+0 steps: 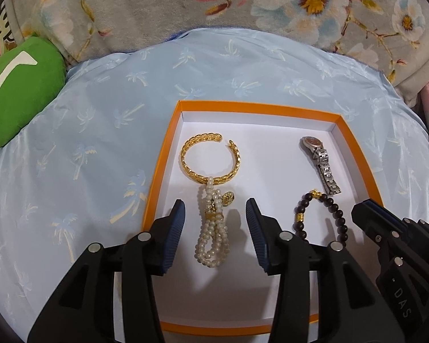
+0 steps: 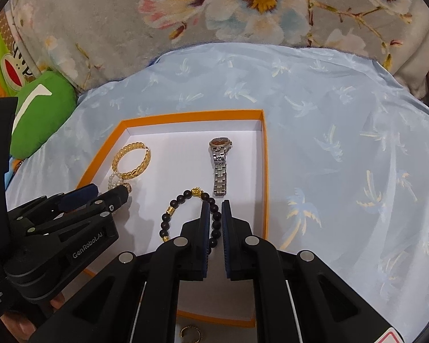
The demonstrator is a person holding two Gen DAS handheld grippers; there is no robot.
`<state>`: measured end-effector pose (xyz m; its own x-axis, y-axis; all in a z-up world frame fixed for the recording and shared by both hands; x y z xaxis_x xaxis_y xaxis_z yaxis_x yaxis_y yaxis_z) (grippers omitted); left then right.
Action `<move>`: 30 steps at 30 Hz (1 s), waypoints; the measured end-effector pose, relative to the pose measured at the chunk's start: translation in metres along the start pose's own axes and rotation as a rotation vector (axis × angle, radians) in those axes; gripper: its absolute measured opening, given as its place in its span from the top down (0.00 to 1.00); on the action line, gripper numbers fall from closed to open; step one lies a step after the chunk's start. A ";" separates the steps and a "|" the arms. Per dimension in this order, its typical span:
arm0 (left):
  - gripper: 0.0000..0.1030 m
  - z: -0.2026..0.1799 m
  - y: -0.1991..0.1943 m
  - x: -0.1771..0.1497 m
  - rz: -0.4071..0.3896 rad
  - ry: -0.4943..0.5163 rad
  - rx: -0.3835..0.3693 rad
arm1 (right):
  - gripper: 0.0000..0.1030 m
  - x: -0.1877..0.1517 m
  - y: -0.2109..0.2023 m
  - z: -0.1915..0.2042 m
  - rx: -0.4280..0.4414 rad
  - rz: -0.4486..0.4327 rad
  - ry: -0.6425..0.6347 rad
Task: Organize jewelry
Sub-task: 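Lower pearl strand and bead bracelet into the box and open both tools, then grasp the gold hoop earring with the left tool while the right tool grasps the gold watch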
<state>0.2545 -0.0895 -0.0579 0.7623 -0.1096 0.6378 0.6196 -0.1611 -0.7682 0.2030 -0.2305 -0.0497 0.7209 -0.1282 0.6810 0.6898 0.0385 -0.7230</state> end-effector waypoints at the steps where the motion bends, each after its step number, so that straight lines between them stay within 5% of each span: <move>1: 0.59 0.000 -0.002 0.000 -0.002 -0.001 0.000 | 0.92 0.000 -0.003 0.000 0.001 -0.004 0.000; 15: 0.51 0.011 -0.052 -0.018 -0.023 -0.016 0.010 | 0.91 -0.027 -0.059 0.012 0.010 -0.034 -0.017; 30: 0.51 0.072 -0.116 -0.081 -0.012 -0.073 0.065 | 0.84 -0.102 -0.117 0.041 0.064 0.021 -0.073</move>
<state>0.1343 0.0089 -0.0250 0.7650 -0.0361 0.6430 0.6376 -0.0978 -0.7641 0.0513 -0.1813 -0.0296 0.7367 -0.0542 0.6740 0.6755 0.1040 -0.7300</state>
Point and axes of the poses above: each gripper's, at about its wrist camera, not at the fingertips, and y roughly the way its jaws point, z to its left, x to its top, the point moved 2 cm from there along y, roughly the way its jaws point, and after that the axes turned 3 degrees about -y, right-handed, at the moved point
